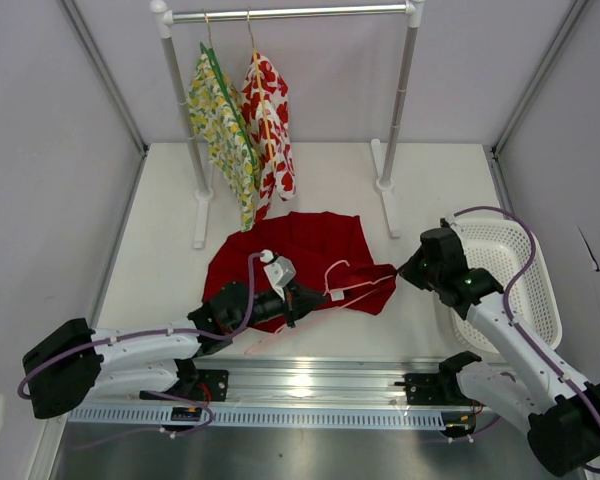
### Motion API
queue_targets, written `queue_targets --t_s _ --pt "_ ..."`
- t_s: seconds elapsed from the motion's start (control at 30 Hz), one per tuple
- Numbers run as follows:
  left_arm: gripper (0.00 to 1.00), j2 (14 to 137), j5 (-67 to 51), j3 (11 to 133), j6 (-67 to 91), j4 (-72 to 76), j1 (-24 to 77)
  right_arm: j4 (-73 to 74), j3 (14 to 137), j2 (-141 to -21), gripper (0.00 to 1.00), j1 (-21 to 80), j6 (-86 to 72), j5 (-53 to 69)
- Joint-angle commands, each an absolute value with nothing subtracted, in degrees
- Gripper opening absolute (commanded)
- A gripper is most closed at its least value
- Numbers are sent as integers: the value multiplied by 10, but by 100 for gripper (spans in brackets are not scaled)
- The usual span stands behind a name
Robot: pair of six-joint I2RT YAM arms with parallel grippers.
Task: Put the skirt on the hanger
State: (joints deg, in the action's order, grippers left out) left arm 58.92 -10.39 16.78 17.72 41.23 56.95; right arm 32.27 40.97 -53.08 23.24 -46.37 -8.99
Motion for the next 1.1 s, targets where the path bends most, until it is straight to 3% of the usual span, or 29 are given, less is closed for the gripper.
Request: queue_targets --t_s 0.0,0.43,0.7,0.87,1.07 --pt "0 608 -48 208 136 394 603 324 421 -543 0 230 -450 -98" --pt "0 650 47 264 141 316 624 321 394 -583 2 255 -450 -122" --pt "0 682 52 286 149 309 631 325 371 -569 23 272 -475 -148" --pt "0 694 69 293 159 307 641 330 361 -563 44 279 -490 -170" --pt "0 683 87 288 156 292 648 299 352 -558 48 279 -497 -181"
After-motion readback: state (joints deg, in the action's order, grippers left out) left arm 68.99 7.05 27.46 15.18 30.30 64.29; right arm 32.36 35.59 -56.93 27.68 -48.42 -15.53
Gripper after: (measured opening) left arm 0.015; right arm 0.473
